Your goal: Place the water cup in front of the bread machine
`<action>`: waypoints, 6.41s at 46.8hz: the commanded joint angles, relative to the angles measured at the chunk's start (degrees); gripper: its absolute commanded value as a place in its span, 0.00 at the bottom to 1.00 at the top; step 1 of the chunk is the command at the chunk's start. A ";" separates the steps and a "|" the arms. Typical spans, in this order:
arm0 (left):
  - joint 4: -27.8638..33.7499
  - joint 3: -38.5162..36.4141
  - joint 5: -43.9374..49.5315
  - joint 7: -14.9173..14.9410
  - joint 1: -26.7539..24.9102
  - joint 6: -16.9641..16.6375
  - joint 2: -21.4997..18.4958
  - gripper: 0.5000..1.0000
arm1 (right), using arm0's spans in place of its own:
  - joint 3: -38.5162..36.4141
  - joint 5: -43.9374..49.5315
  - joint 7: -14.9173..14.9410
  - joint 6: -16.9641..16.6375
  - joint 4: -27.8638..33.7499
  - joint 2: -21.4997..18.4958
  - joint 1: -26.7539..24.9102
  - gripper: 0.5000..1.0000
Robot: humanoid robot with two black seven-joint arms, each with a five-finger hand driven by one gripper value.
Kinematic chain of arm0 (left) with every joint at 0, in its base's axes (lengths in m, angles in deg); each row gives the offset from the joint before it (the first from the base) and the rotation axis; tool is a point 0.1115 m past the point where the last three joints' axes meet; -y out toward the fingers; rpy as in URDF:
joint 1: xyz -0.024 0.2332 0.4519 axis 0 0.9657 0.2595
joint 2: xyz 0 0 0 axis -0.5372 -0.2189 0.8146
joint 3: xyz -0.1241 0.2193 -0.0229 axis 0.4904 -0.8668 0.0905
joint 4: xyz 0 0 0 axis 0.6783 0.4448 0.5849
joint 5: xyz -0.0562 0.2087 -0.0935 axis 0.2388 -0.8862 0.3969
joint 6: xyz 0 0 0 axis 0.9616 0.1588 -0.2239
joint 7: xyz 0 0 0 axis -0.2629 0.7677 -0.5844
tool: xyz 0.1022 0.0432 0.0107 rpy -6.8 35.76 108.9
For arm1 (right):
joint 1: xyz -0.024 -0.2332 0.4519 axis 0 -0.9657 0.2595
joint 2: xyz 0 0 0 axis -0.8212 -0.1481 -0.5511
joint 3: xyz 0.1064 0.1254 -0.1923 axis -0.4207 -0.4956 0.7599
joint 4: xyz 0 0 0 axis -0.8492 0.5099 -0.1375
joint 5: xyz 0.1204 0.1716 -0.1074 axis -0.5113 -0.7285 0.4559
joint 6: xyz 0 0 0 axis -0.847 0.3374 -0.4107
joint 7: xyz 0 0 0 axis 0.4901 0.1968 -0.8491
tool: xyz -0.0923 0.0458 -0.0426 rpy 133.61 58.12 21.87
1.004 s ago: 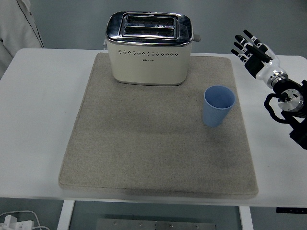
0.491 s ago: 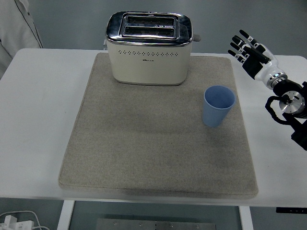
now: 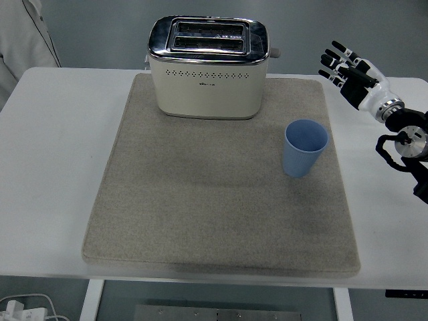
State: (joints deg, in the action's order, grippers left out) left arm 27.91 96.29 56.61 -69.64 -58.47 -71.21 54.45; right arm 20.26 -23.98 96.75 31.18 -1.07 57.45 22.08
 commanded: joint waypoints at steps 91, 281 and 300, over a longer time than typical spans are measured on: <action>0.00 0.07 0.00 0.00 0.00 0.00 0.00 1.00 | -0.95 34.92 23.22 -2.24 -32.40 20.67 -22.07 0.85; 0.00 -0.02 0.00 0.00 0.00 0.00 0.00 1.00 | -0.60 36.15 23.39 9.98 -32.04 8.71 -13.28 0.00; 0.00 -0.02 0.00 0.00 0.00 0.00 0.00 1.00 | 0.37 36.50 21.72 10.59 -32.04 0.98 -11.08 0.00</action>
State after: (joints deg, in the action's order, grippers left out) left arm 27.90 96.30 56.61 -69.65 -58.52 -71.21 54.45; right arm 20.44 12.34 118.51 41.61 -33.13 59.55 10.85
